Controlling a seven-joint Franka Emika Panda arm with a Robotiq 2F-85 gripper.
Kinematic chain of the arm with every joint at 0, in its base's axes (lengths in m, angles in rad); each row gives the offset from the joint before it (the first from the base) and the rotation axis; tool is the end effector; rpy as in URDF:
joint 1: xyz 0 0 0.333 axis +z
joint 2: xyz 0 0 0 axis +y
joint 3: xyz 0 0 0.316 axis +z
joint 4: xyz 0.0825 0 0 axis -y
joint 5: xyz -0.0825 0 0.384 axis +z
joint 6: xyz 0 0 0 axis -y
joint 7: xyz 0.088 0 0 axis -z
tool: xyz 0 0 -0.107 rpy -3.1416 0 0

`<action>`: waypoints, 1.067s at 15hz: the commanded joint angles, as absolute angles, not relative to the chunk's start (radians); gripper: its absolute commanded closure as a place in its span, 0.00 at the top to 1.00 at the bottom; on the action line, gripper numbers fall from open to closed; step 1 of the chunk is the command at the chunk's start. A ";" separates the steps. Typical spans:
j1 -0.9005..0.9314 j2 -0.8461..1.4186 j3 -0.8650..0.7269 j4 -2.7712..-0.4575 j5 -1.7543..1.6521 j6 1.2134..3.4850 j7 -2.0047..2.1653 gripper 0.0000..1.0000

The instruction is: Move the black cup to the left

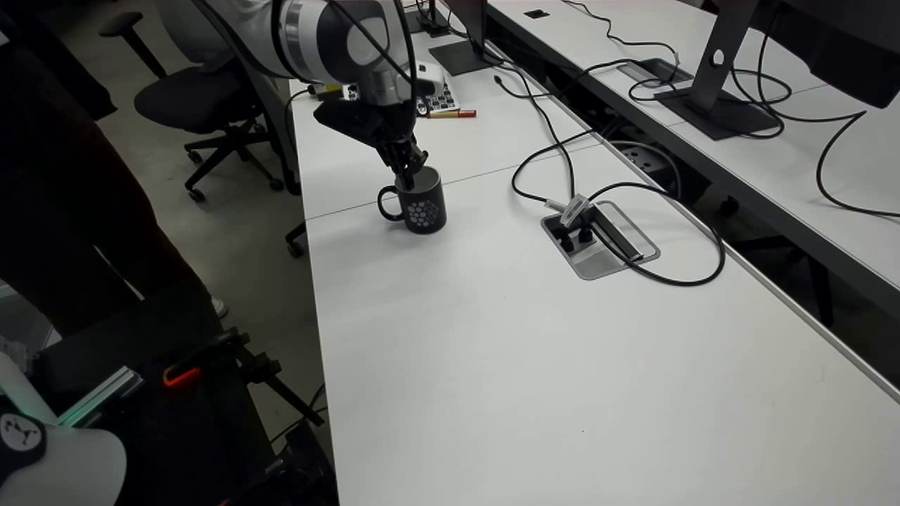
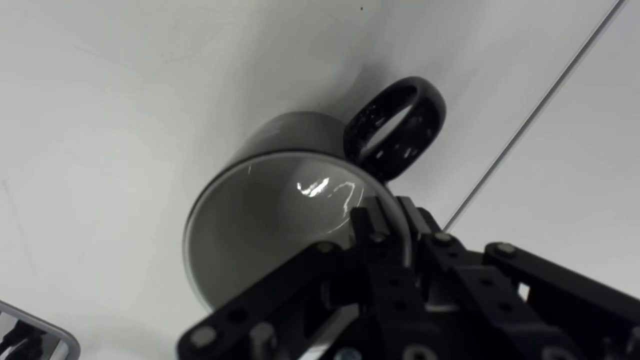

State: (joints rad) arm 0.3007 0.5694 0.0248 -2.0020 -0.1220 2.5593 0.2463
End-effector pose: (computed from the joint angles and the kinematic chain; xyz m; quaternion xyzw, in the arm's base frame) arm 0.5710 0.1944 0.1680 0.9957 0.0887 0.0020 0.0271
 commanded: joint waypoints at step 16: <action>0.294 0.570 0.033 -1.999 -0.132 2.555 0.222 0.02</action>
